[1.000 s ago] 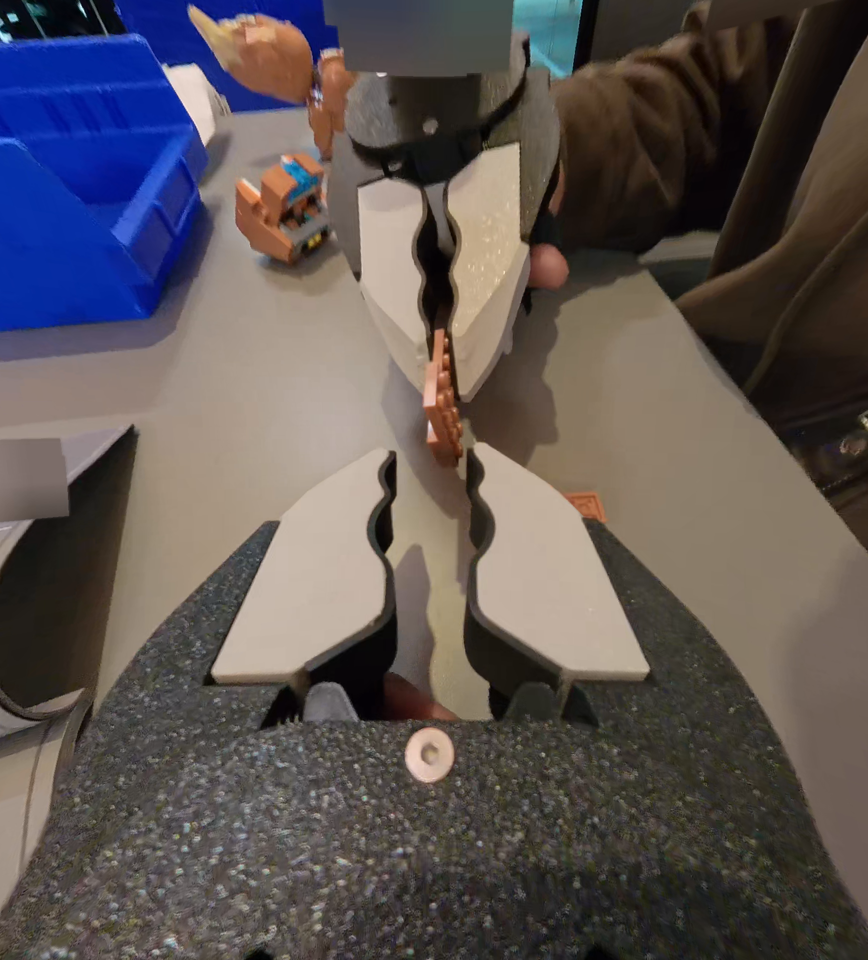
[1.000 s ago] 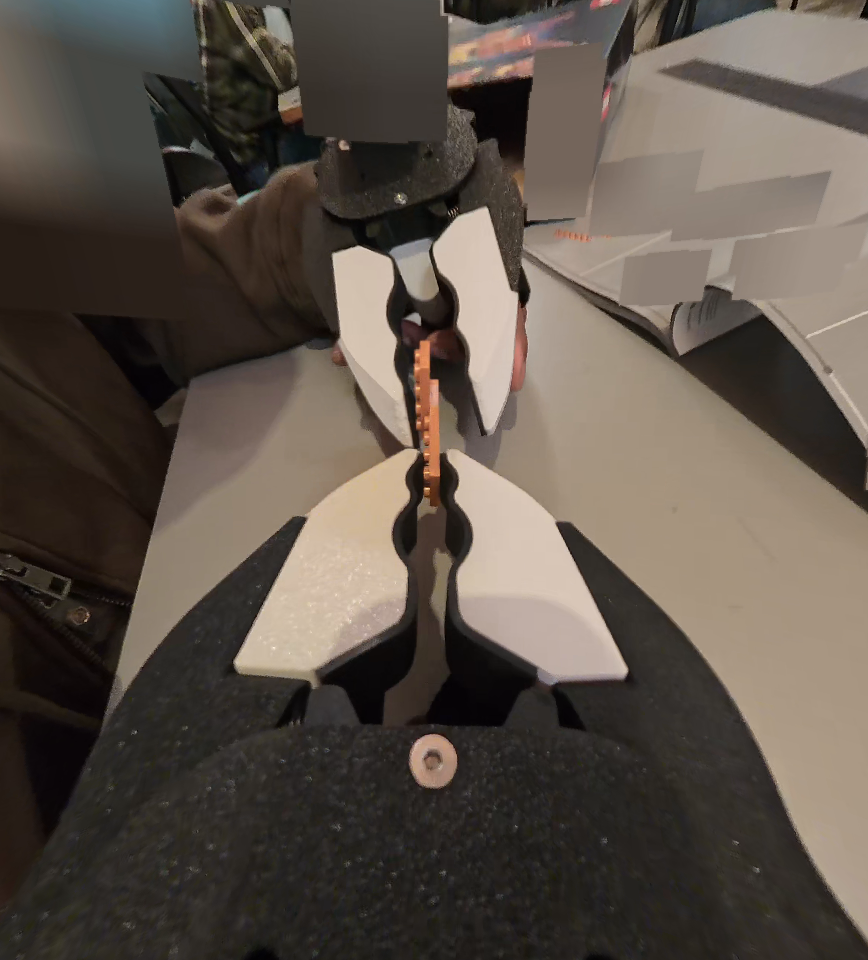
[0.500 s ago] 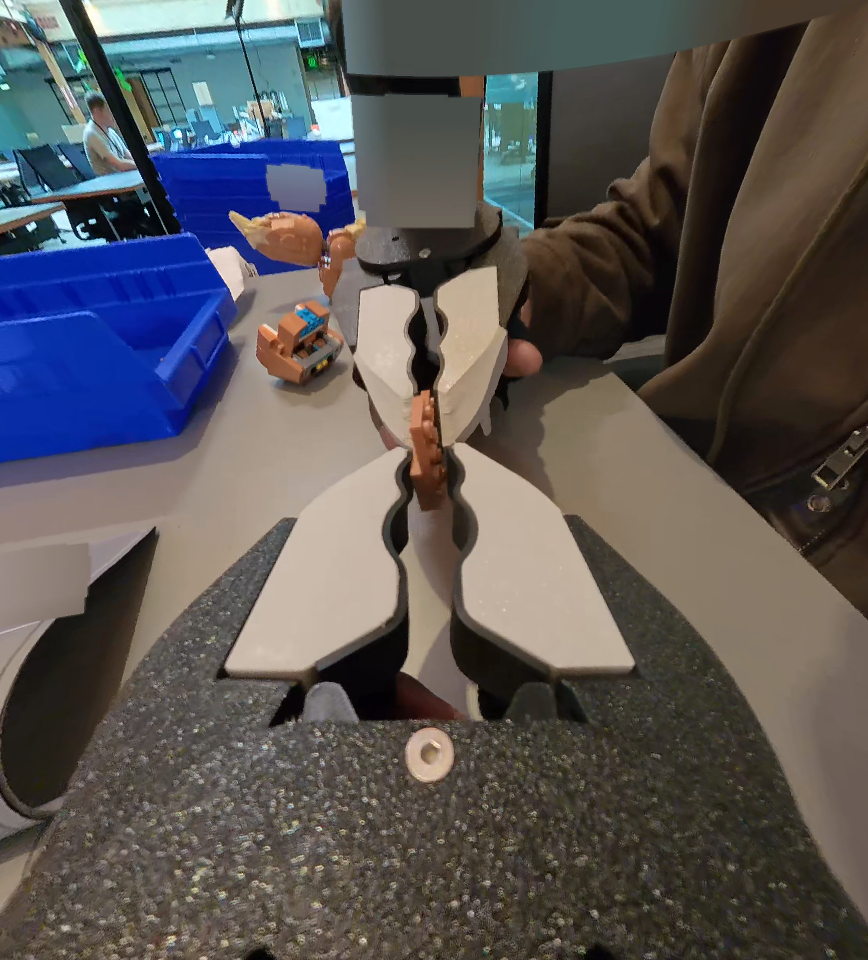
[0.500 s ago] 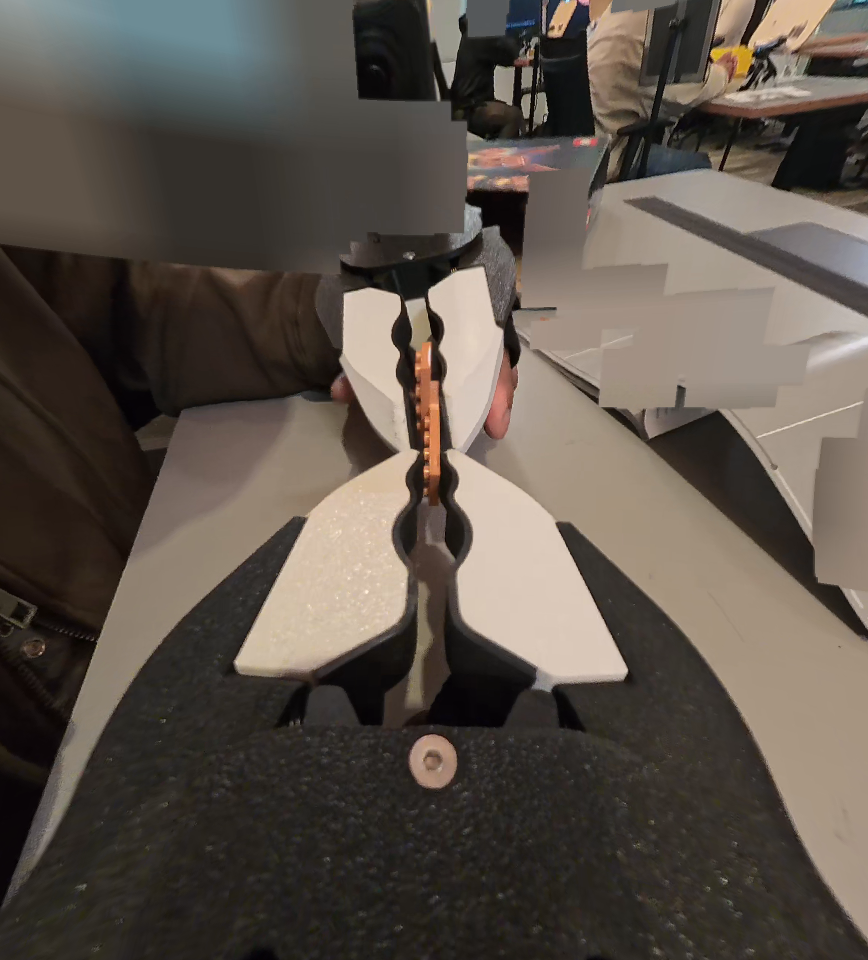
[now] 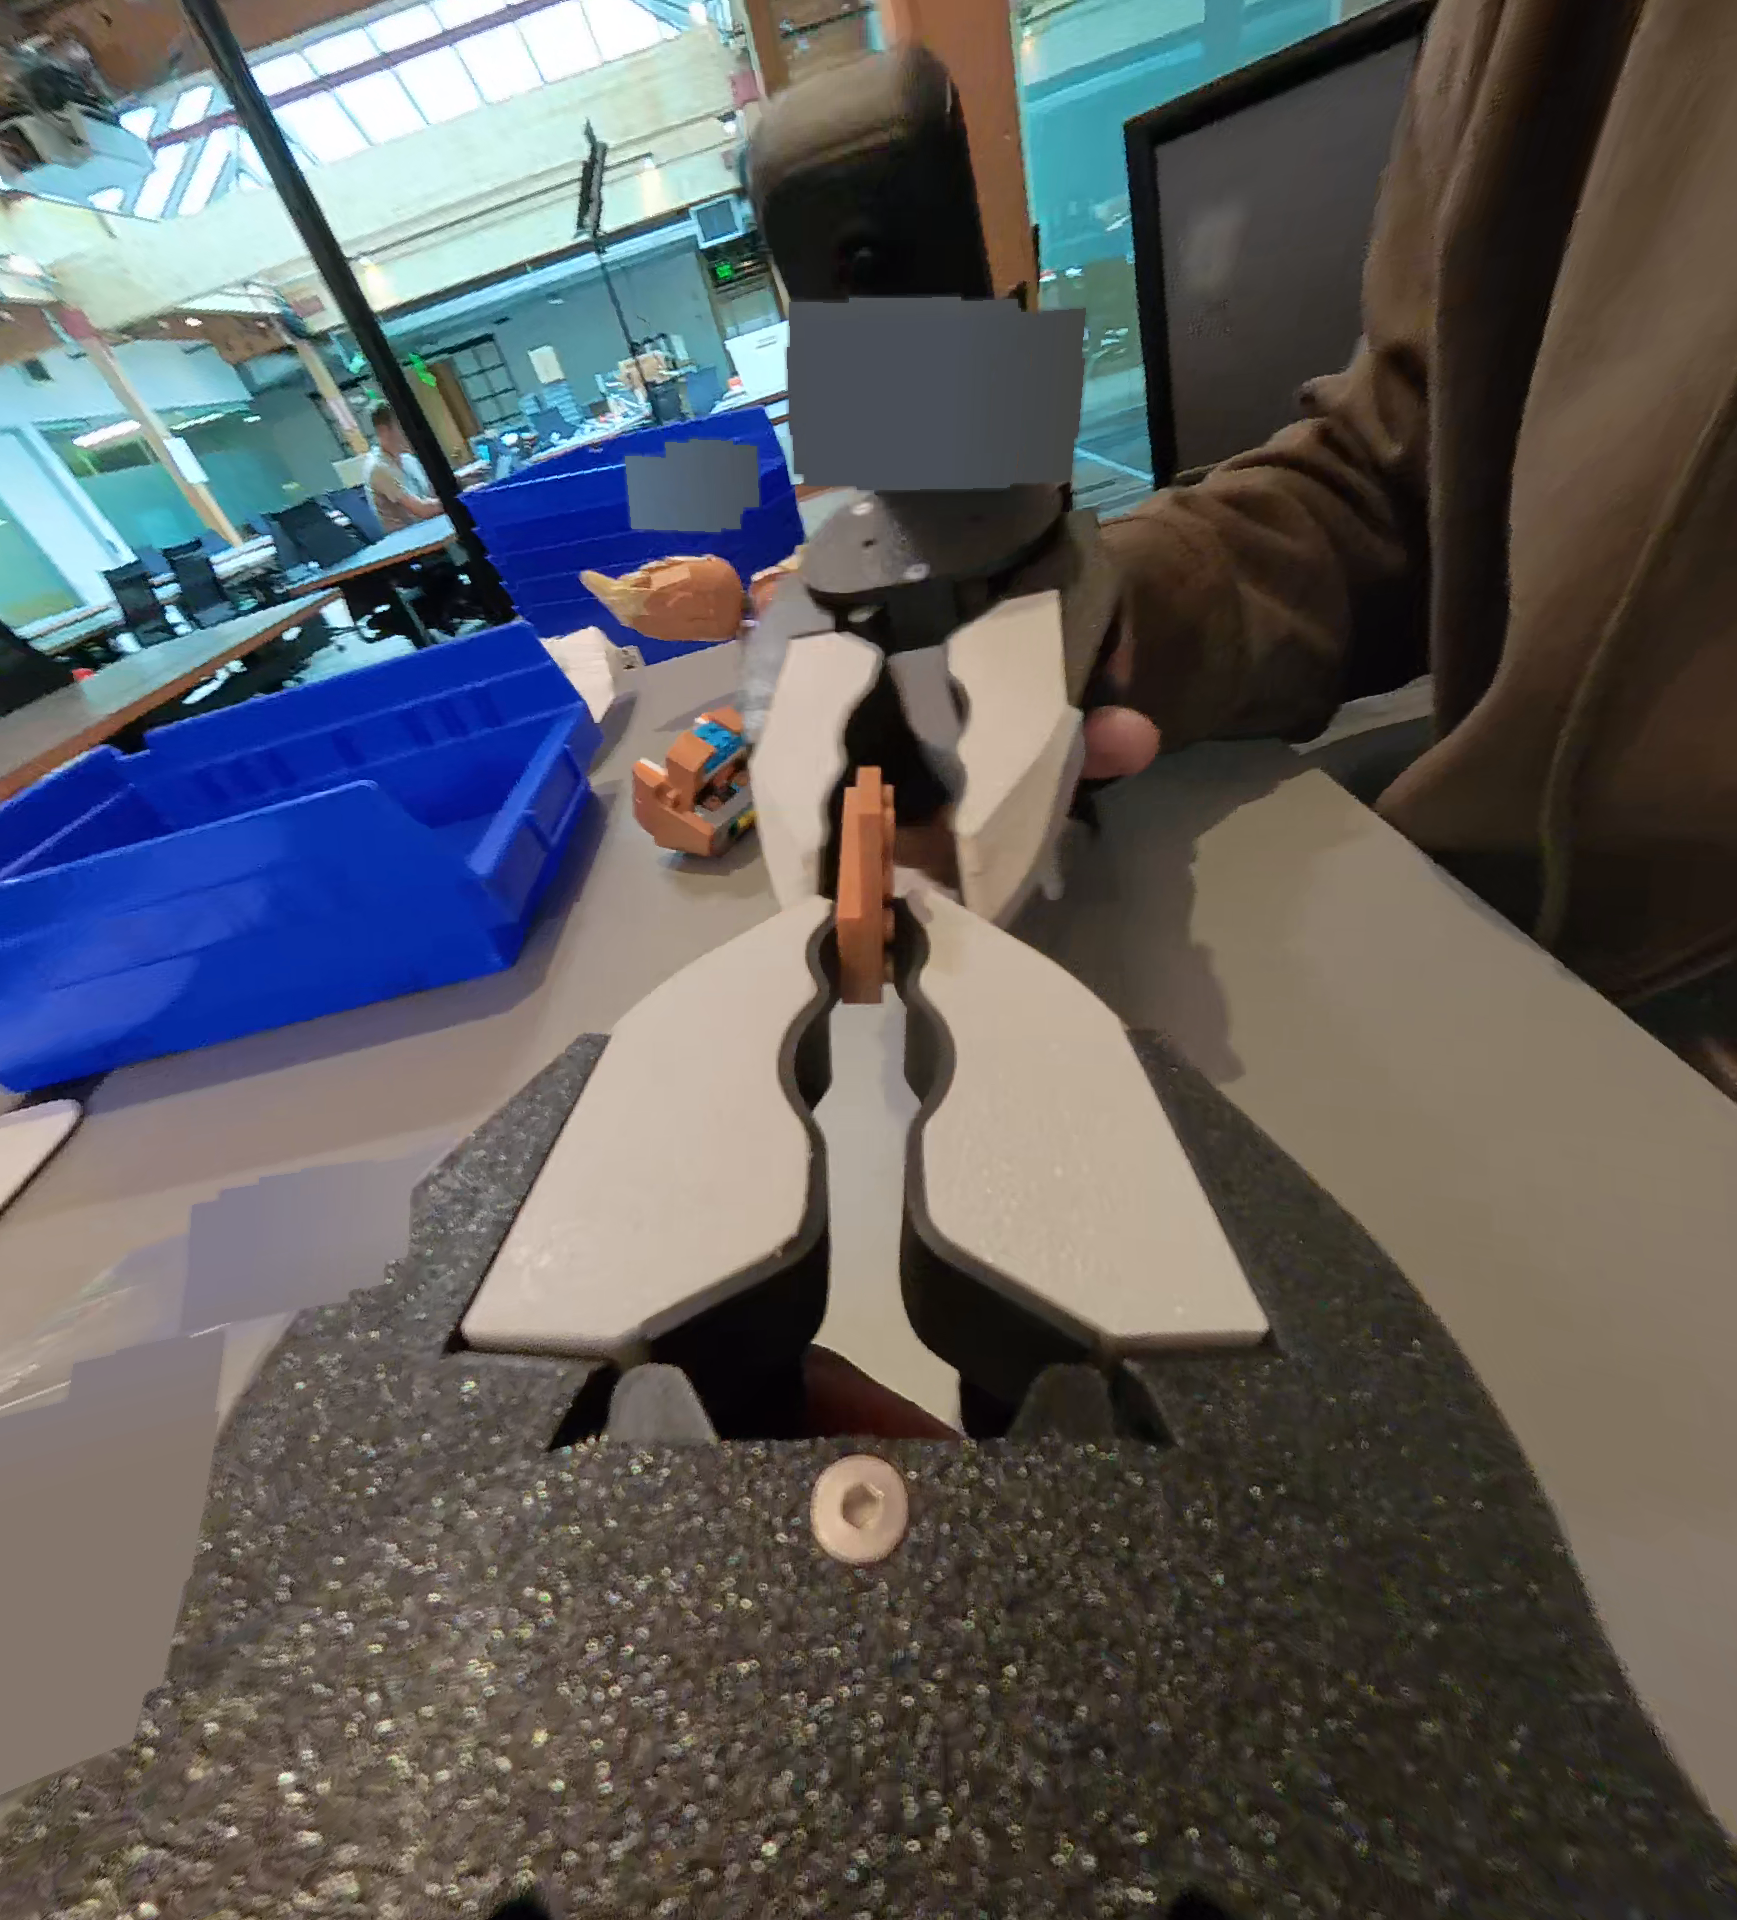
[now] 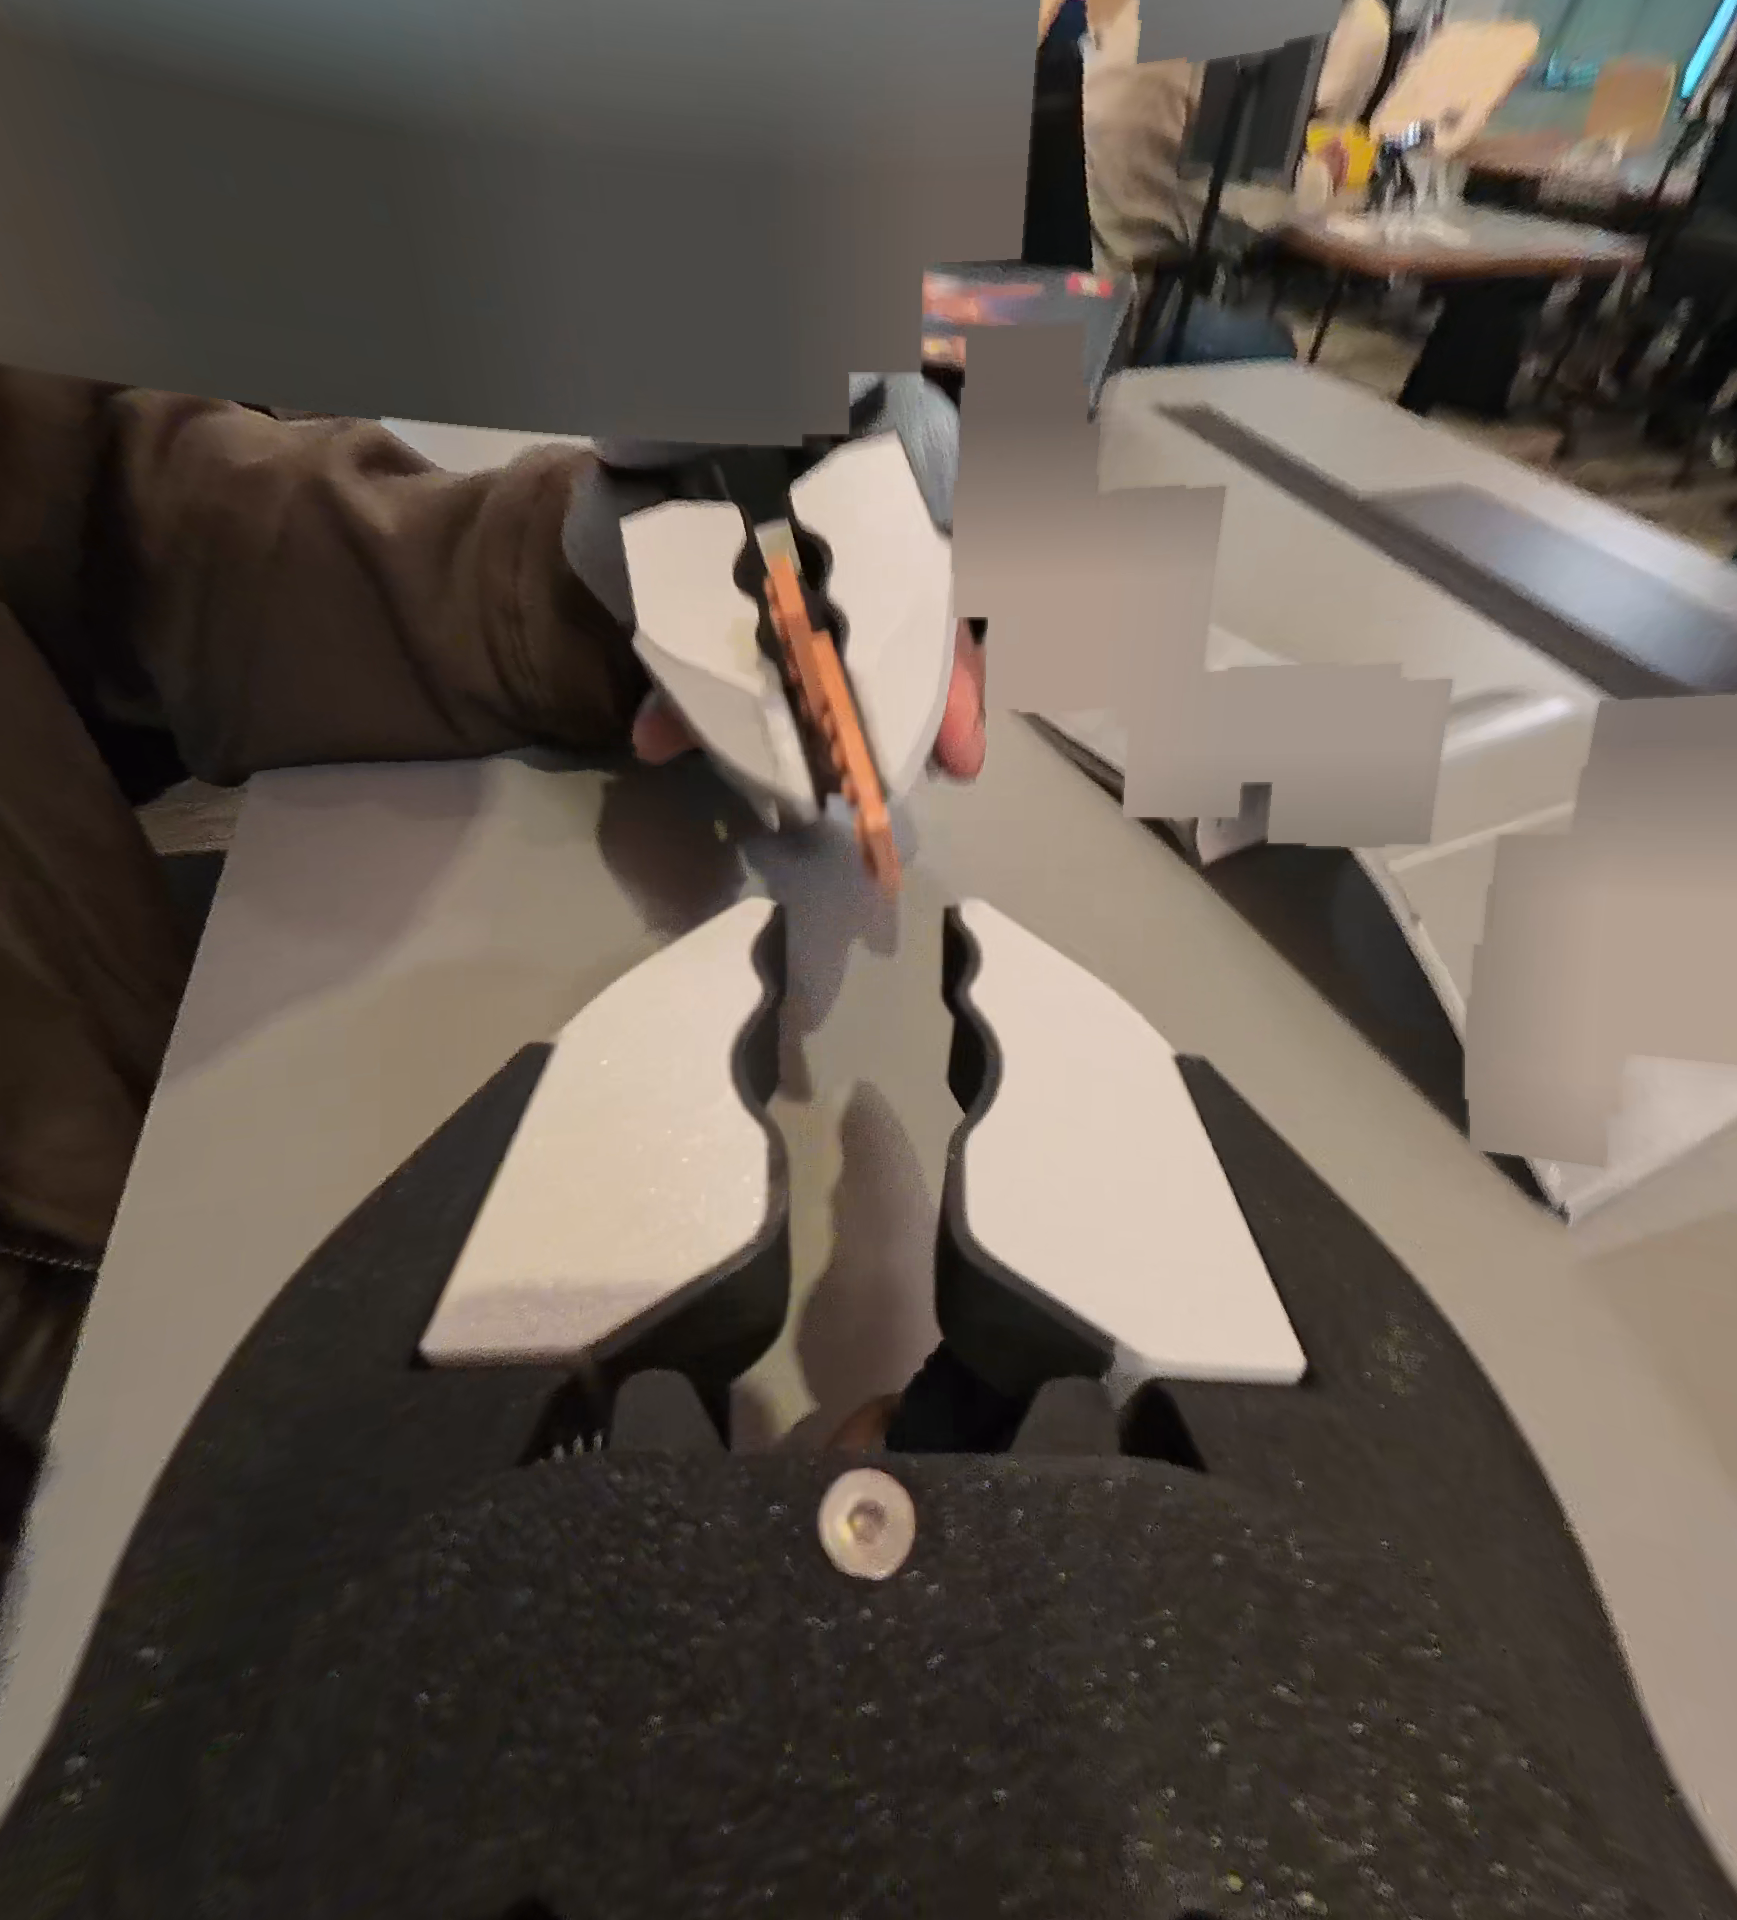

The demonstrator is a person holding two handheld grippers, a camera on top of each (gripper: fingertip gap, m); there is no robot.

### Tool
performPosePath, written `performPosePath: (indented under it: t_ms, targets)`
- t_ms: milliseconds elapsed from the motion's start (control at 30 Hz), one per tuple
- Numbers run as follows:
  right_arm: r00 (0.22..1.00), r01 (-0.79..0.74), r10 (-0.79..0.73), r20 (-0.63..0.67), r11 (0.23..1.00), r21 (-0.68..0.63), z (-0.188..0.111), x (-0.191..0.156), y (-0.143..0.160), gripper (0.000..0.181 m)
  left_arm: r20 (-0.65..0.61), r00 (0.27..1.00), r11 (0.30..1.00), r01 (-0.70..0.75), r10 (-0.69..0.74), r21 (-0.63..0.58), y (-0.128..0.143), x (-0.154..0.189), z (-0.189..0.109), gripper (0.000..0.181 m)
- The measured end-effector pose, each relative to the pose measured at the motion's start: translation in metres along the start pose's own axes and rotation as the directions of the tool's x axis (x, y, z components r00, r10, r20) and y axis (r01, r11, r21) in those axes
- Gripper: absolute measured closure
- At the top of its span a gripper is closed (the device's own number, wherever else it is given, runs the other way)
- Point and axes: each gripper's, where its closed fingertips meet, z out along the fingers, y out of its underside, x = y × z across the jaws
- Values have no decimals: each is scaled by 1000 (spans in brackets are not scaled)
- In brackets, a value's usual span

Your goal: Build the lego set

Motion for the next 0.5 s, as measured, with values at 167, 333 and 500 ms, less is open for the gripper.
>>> performPosePath:
  t_ms: [167,333,500]
  targets:
    - [989,-147,137,-57,967,-211,-2,-22,33,141,109,994,996,-22,31,-86,9,-21,-8,173]
    - [981,-150,69,-180,861,-486,12,-51,71,136,173,983,983,-24,56,-183,24,-31,-4,173]
    - [961,-106,-44,-272,852,-512,26,-65,69,138,208,975,966,-25,80,-256,34,-36,-4,173]
